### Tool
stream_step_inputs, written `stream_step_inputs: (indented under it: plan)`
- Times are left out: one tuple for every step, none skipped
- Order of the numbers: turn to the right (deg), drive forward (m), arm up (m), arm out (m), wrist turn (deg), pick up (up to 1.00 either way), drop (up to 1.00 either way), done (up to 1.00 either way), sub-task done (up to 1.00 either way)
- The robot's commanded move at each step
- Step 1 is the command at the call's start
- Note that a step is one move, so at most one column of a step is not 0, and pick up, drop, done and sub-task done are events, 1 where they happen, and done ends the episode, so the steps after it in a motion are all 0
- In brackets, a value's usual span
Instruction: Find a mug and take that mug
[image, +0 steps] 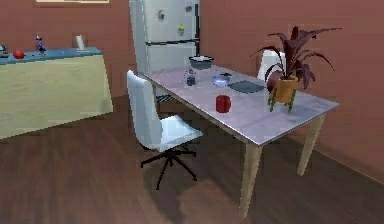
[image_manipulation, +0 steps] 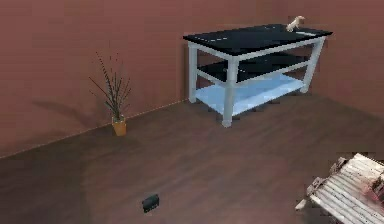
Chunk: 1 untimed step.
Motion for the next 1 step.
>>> stream_step_inputs:
  plan:
    - [-3.0, 0.00, 0.00, 0.00, 0.0, 0.00, 0.00, 0.00, 0.00]
